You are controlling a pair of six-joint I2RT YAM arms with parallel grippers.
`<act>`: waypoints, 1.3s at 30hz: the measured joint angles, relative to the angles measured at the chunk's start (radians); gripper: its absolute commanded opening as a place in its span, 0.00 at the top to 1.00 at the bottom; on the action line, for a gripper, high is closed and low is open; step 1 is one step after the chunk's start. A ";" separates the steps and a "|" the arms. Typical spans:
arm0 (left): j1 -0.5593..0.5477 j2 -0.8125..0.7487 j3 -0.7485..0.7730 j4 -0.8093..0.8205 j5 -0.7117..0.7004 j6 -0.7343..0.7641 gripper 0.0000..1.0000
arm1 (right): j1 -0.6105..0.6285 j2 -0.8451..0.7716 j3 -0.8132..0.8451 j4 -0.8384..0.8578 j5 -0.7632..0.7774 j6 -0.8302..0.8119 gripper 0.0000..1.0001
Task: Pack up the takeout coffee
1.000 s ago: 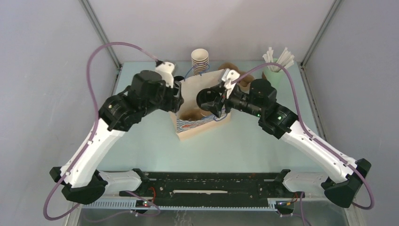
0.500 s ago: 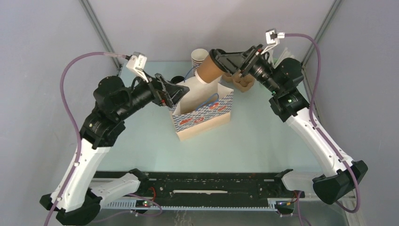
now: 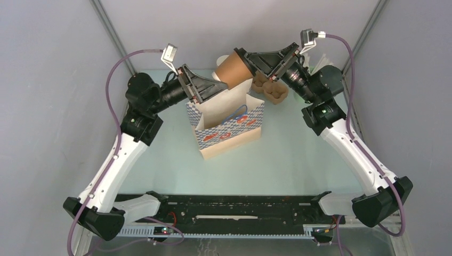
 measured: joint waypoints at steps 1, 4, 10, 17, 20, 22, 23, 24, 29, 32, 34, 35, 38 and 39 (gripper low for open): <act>0.000 0.002 0.000 0.010 0.008 -0.010 0.02 | 0.002 0.000 0.000 0.006 0.000 0.008 0.50; 0.000 0.002 0.000 0.047 0.026 -0.042 0.17 | 0.009 0.000 0.000 0.024 0.001 0.027 0.49; 0.001 0.008 0.000 0.116 0.067 -0.094 0.42 | 0.025 0.000 0.000 0.029 0.004 0.047 0.37; 0.015 0.008 -0.002 0.138 0.092 -0.114 0.56 | 0.015 -0.011 0.000 -0.012 -0.022 0.058 0.00; 0.027 0.006 -0.024 0.165 0.121 -0.134 0.58 | -0.032 -0.034 0.000 -0.071 -0.090 0.074 0.00; 0.035 0.006 -0.039 0.175 0.138 -0.146 0.60 | -0.104 -0.045 -0.005 -0.079 -0.187 0.126 0.01; 0.039 0.006 -0.046 0.179 0.151 -0.154 0.61 | -0.136 -0.046 -0.013 -0.064 -0.236 0.149 0.00; 0.040 0.006 -0.050 0.181 0.165 -0.159 0.63 | -0.165 -0.045 -0.022 -0.047 -0.288 0.171 0.00; 0.042 0.007 -0.055 0.183 0.238 -0.174 0.63 | -0.202 -0.043 -0.023 -0.101 -0.441 0.142 0.00; 0.042 0.007 -0.055 0.181 0.265 -0.173 0.64 | -0.201 -0.042 0.000 -0.159 -0.513 0.101 0.00; 0.042 0.007 -0.056 0.174 0.278 -0.173 0.64 | -0.201 -0.042 0.009 -0.169 -0.550 0.086 0.00; 0.042 0.007 -0.058 0.168 0.282 -0.172 0.64 | -0.201 -0.042 0.012 -0.173 -0.563 0.083 0.00; 0.042 0.007 -0.061 0.139 0.288 -0.166 0.65 | -0.201 -0.042 0.023 -0.183 -0.587 0.069 0.00; 0.042 0.007 -0.061 0.126 0.288 -0.161 0.65 | -0.201 -0.042 0.028 -0.193 -0.592 0.064 0.00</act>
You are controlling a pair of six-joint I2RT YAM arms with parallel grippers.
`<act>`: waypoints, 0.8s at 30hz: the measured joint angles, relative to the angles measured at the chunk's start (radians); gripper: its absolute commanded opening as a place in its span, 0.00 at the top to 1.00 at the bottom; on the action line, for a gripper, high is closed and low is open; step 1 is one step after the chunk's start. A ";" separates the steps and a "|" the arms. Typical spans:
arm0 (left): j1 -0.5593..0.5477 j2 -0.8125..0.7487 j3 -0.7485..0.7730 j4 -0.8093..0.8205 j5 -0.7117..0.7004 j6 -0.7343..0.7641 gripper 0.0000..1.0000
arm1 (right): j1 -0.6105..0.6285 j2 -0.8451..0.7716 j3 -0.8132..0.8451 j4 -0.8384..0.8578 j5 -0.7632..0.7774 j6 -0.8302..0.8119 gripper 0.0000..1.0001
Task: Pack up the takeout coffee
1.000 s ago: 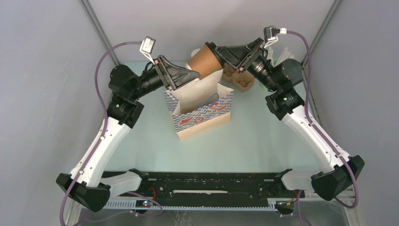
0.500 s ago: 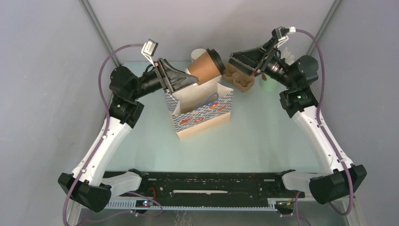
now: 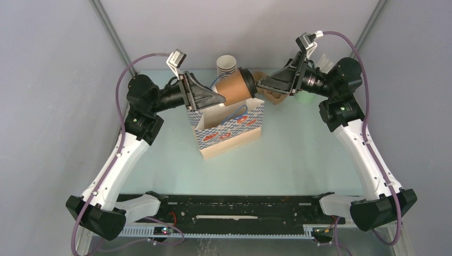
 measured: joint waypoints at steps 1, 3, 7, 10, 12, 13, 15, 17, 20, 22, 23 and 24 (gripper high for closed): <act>0.000 0.000 0.000 -0.011 0.001 0.005 0.65 | 0.002 0.001 0.009 -0.013 -0.004 -0.007 0.00; 0.000 0.000 0.000 -0.032 0.005 0.010 0.65 | 0.010 0.005 0.036 -0.046 -0.008 -0.034 0.01; 0.000 0.000 0.000 -0.051 0.013 0.019 0.66 | 0.043 0.023 0.101 -0.106 -0.007 -0.090 0.06; 0.004 -0.002 0.000 -0.056 0.018 0.025 0.66 | 0.058 0.033 0.114 -0.119 0.001 -0.109 0.06; 0.007 -0.002 0.000 -0.068 0.018 0.026 0.67 | 0.060 0.041 0.114 -0.124 0.006 -0.115 0.01; 0.008 -0.002 0.000 -0.074 0.017 0.026 0.67 | 0.060 0.044 0.114 -0.130 0.008 -0.117 0.01; 0.009 -0.002 0.000 -0.082 0.017 0.026 0.67 | 0.061 0.050 0.114 -0.155 0.014 -0.129 0.00; 0.010 -0.002 0.000 -0.090 0.016 0.029 0.68 | 0.062 0.051 0.114 -0.182 0.021 -0.137 0.00; 0.010 -0.002 0.000 -0.100 0.016 0.034 0.68 | 0.060 0.051 0.114 -0.205 0.029 -0.142 0.03; 0.010 -0.002 0.000 -0.101 0.015 0.034 0.69 | 0.058 0.050 0.114 -0.209 0.031 -0.142 0.09; 0.010 -0.002 0.000 -0.101 0.015 0.034 0.69 | 0.058 0.050 0.113 -0.210 0.031 -0.142 0.10; 0.010 -0.002 0.000 -0.101 0.016 0.034 0.69 | 0.058 0.050 0.113 -0.211 0.031 -0.140 0.09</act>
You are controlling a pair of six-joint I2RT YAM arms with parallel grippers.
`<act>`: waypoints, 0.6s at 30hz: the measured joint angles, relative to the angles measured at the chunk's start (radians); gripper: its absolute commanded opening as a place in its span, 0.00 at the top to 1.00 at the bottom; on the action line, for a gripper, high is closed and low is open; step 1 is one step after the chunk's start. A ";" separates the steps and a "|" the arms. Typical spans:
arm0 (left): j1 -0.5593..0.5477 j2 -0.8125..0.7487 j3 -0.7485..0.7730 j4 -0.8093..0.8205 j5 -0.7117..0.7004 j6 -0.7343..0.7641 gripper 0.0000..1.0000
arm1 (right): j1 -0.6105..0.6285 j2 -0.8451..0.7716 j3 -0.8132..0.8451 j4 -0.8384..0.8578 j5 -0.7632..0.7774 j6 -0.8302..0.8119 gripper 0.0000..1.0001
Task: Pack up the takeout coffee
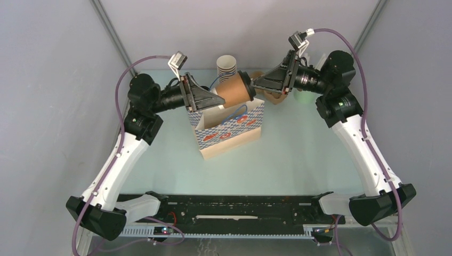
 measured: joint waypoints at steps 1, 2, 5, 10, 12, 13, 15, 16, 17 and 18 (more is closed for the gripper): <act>0.000 0.000 0.000 0.000 0.001 0.000 0.69 | 0.000 0.000 0.000 -0.002 0.000 0.002 0.08; 0.000 0.000 0.000 0.000 0.002 0.000 0.69 | 0.000 0.000 0.000 -0.004 0.000 0.004 0.08; 0.000 0.000 0.000 -0.001 0.000 0.000 0.70 | -0.002 0.000 -0.004 -0.011 0.004 0.005 0.06; 0.000 0.002 0.000 -0.014 -0.002 0.001 0.71 | -0.011 -0.014 -0.016 -0.027 0.021 0.001 0.03; 0.000 0.002 0.000 -0.016 -0.002 0.002 0.71 | -0.014 -0.019 -0.019 -0.040 0.024 -0.006 0.03; 0.000 0.002 0.000 -0.019 -0.002 0.002 0.71 | -0.017 -0.023 -0.019 -0.048 0.027 -0.014 0.03; 0.000 0.002 0.000 -0.010 0.001 0.002 0.71 | -0.028 -0.029 -0.024 -0.069 0.036 -0.024 0.02; -0.001 0.001 0.000 -0.006 0.003 0.002 0.71 | -0.032 -0.032 -0.033 -0.069 0.042 -0.025 0.01; -0.002 0.001 0.000 -0.002 0.002 0.002 0.71 | -0.034 -0.035 -0.043 -0.070 0.043 -0.024 0.01; -0.002 0.001 0.000 0.000 0.002 0.002 0.71 | -0.034 -0.036 -0.051 -0.072 0.045 -0.023 0.01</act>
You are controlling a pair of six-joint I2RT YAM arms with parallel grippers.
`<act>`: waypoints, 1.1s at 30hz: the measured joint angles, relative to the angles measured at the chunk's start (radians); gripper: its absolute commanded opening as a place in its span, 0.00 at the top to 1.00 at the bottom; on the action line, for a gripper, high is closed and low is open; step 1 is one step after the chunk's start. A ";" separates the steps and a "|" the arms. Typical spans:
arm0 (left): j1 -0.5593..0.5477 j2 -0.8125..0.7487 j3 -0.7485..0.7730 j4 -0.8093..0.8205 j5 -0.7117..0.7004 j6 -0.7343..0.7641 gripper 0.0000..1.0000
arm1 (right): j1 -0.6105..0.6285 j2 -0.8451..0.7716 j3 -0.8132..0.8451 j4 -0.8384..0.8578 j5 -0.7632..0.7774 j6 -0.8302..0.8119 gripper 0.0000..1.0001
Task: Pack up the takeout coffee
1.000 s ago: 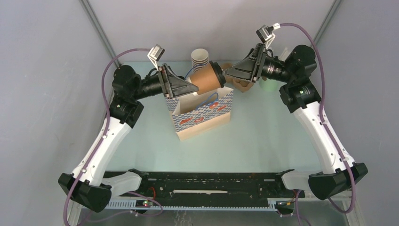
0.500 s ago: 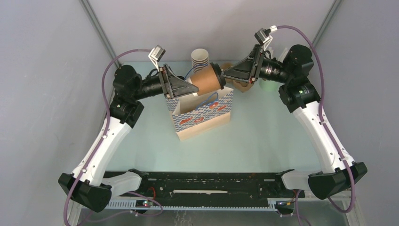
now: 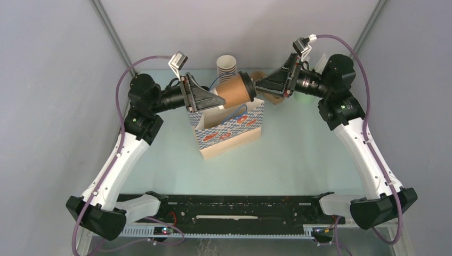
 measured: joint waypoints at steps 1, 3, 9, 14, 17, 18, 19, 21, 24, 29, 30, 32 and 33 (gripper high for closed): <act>0.000 0.000 0.000 0.000 0.000 0.000 0.71 | 0.000 0.001 -0.002 -0.003 0.000 0.002 0.01; 0.000 0.000 0.000 0.000 0.000 0.000 0.71 | 0.002 0.002 -0.003 -0.005 0.001 0.002 0.01; 0.000 0.000 0.000 0.001 0.000 0.000 0.71 | 0.014 0.002 -0.003 0.034 0.001 0.026 0.00; 0.000 0.000 0.000 0.001 0.000 0.000 0.71 | 0.042 0.008 -0.003 0.069 0.000 0.044 0.06; 0.000 0.000 0.000 0.001 0.000 0.001 0.71 | 0.056 0.023 -0.003 0.097 0.000 0.060 0.09; 0.000 -0.001 0.000 0.001 0.000 0.001 0.71 | 0.057 0.027 -0.003 0.102 0.000 0.064 0.09; 0.000 -0.001 0.000 0.000 0.000 0.001 0.71 | 0.059 0.031 -0.003 0.108 0.000 0.067 0.11; 0.000 -0.001 0.000 0.000 -0.001 0.000 0.72 | 0.060 0.035 -0.003 0.118 -0.001 0.074 0.15; 0.000 -0.002 0.000 0.002 -0.001 0.000 0.72 | 0.060 0.037 -0.003 0.134 -0.005 0.084 0.10; 0.000 -0.008 0.000 0.003 0.003 0.002 0.72 | 0.050 0.037 -0.025 0.194 -0.034 0.129 0.05; -0.001 -0.008 0.000 0.003 0.004 0.005 0.72 | 0.046 0.037 -0.031 0.208 -0.040 0.138 0.05; -0.002 -0.008 -0.001 0.003 0.004 0.007 0.72 | 0.039 0.037 -0.043 0.232 -0.056 0.152 0.07; -0.002 -0.008 -0.001 0.002 0.005 0.008 0.72 | 0.035 0.037 -0.048 0.238 -0.064 0.159 0.09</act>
